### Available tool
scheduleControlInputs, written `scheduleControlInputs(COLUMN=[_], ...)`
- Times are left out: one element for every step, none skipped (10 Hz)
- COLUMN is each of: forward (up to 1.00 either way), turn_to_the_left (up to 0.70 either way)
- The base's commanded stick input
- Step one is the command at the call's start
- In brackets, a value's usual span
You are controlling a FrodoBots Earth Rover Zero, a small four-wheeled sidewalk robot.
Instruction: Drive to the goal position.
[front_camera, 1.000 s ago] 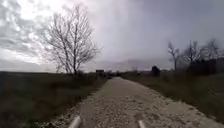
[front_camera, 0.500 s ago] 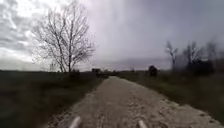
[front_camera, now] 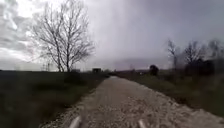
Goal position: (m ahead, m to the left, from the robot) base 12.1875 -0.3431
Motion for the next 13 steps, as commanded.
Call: scheduleControlInputs(forward=[0.5, 0.5, 0.5, 0.5, 0.5, 0.5, 0.5, 0.5, 0.5, 0.5, 0.5, 0.5, 0.5], turn_to_the_left=[0.0, 0.0, 0.0, 0.0, 0.0, 0.0, 0.0, 0.0, 0.0, 0.0, 0.0, 0.0, 0.0])
